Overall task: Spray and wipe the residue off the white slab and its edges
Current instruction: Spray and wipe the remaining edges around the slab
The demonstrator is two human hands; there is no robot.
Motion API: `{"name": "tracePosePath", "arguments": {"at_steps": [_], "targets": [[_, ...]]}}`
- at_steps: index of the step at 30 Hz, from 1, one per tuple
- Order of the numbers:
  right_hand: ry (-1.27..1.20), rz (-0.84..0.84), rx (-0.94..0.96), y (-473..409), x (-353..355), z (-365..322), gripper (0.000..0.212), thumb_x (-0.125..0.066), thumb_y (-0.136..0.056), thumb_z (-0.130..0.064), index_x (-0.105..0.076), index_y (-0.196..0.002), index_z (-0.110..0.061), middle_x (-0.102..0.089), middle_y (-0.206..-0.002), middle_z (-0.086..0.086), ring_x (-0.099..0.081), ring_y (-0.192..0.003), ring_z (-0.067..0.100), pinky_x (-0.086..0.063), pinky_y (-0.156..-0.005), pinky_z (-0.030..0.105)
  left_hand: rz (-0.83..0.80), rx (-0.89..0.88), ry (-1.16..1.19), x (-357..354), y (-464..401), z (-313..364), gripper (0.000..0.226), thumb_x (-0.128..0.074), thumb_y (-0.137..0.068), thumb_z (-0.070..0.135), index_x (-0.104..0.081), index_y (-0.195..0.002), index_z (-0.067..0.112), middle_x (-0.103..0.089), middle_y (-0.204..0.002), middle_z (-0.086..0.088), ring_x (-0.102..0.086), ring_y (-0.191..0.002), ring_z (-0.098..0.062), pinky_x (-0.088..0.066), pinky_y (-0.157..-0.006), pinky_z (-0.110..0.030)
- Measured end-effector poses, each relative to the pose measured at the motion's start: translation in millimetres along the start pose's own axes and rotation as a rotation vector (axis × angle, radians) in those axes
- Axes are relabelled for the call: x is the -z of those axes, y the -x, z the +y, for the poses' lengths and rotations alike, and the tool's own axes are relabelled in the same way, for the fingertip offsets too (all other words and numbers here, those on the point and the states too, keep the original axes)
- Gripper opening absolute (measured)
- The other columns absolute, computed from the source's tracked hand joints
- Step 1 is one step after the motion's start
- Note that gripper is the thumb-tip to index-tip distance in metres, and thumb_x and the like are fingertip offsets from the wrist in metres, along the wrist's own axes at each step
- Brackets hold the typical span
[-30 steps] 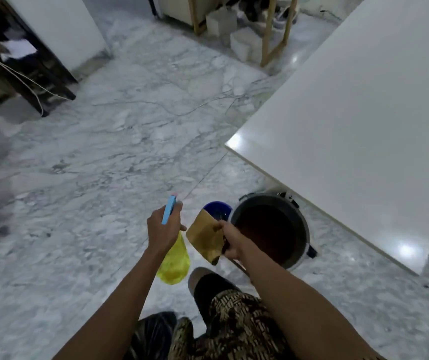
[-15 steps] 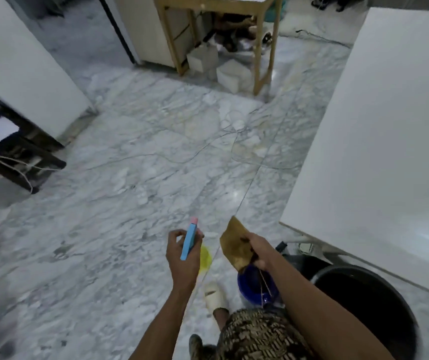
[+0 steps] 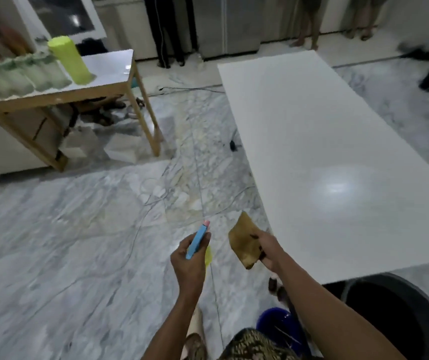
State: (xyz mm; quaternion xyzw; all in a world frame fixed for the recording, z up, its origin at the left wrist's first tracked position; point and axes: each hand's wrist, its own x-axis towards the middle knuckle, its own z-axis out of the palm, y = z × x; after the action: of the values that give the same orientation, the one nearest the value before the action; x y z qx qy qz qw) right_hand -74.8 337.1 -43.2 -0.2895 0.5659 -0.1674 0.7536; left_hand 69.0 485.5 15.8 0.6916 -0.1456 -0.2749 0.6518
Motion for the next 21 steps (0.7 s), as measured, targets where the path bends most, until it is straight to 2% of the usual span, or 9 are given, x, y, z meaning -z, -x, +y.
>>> {"name": "tracePosePath", "arguments": {"at_steps": [3, 5, 7, 9, 11, 13, 16, 18, 21], "targets": [[-0.098, 0.201, 0.075, -19, -12, -20, 0.043, -0.067, -0.082, -0.036, -0.061, -0.115, -0.008, -0.068, -0.112, 0.009, -0.065, -0.105, 0.031, -0.056, -0.093, 0.049, -0.208, -0.041, -0.084, -21, -63, 12, 0.012, -0.080, -0.093, 0.012, -0.081, -0.104, 0.017, -0.080, -0.094, -0.002, -0.071, -0.086, -0.009, -0.055, -0.078, -0.017], [-0.147, 0.329, 0.113, -28, -6, -33, 0.049, -0.070, -0.071, -0.041, -0.068, -0.108, -0.008, -0.072, -0.108, 0.012, -0.068, -0.100, 0.032, -0.056, -0.092, 0.050, -0.389, -0.081, -0.146, -42, -98, 20, 0.014, -0.078, -0.096, 0.013, -0.080, -0.109, 0.018, -0.080, -0.097, -0.003, -0.072, -0.086, -0.006, -0.054, -0.079, -0.017], [-0.217, 0.482, 0.151, -19, 2, -43, 0.029, -0.067, -0.081, -0.035, -0.070, -0.099, -0.012, -0.072, -0.107, 0.012, -0.068, -0.097, 0.030, -0.055, -0.086, 0.042, -0.577, -0.095, -0.209, -68, -125, 28, 0.014, -0.076, -0.097, 0.013, -0.079, -0.111, 0.016, -0.077, -0.090, -0.003, -0.069, -0.079, -0.002, -0.051, -0.072, -0.015], [-0.200, 0.581, 0.186, 2, 13, -50, 0.030, -0.061, -0.093, -0.031, -0.069, -0.114, -0.013, -0.069, -0.114, 0.006, -0.065, -0.102, 0.026, -0.053, -0.091, 0.039, -0.710, -0.106, -0.263, -92, -139, 33, 0.015, -0.077, -0.097, 0.015, -0.081, -0.112, 0.013, -0.073, -0.082, -0.005, -0.064, -0.072, -0.003, -0.049, -0.067, -0.019], [-0.108, 0.682, 0.251, 19, 30, -54, 0.033, -0.053, -0.099, -0.027, -0.062, -0.128, -0.012, -0.063, -0.123, 0.005, -0.060, -0.108, 0.026, -0.049, -0.097, 0.040, -0.786, -0.149, -0.359, -123, -147, 36, 0.010, -0.077, -0.098, 0.019, -0.082, -0.105, 0.014, -0.064, -0.071, 0.000, -0.055, -0.062, -0.002, -0.044, -0.063, -0.026], [0.015, 0.770, 0.319, 28, 48, -51, 0.034, -0.048, -0.102, -0.022, -0.058, -0.134, -0.016, -0.062, -0.126, 0.008, -0.058, -0.108, 0.025, -0.047, -0.095, 0.039, -0.892, -0.211, -0.418, -157, -152, 35, 0.009, -0.075, -0.099, 0.017, -0.083, -0.102, 0.016, -0.065, -0.076, 0.010, -0.055, -0.064, -0.001, -0.045, -0.065, -0.029], [0.125, 0.855, 0.378, 30, 77, -49, 0.036, -0.044, -0.103, -0.018, -0.054, -0.138, -0.021, -0.060, -0.117, -0.002, -0.058, -0.105, 0.020, -0.043, -0.083, 0.030, -1.052, -0.285, -0.446, -204, -152, 35, 0.015, -0.072, -0.100, 0.012, -0.083, -0.107, 0.019, -0.068, -0.076, 0.011, -0.051, -0.059, 0.002, -0.041, -0.059, -0.015], [0.247, 0.927, 0.401, 21, 104, -49, 0.035, -0.043, -0.103, -0.015, -0.056, -0.136, -0.018, -0.064, -0.115, 0.001, -0.061, -0.108, 0.022, -0.043, -0.082, 0.029, -1.102, -0.354, -0.477, -237, -147, 32, 0.016, -0.071, -0.101, 0.014, -0.083, -0.108, 0.023, -0.071, -0.078, 0.011, -0.055, -0.056, 0.006, -0.040, -0.057, -0.010], [0.462, 1.084, 0.416, 7, 123, -35, 0.038, -0.042, -0.102, -0.008, -0.056, -0.136, -0.018, -0.066, -0.125, 0.007, -0.062, -0.111, 0.026, -0.047, -0.095, 0.037, -1.175, -0.406, -0.531, -272, -138, 21, 0.018, -0.069, -0.103, 0.019, -0.082, -0.116, 0.022, -0.073, -0.089, 0.016, -0.061, -0.070, 0.003, -0.045, -0.067, -0.012]]}}
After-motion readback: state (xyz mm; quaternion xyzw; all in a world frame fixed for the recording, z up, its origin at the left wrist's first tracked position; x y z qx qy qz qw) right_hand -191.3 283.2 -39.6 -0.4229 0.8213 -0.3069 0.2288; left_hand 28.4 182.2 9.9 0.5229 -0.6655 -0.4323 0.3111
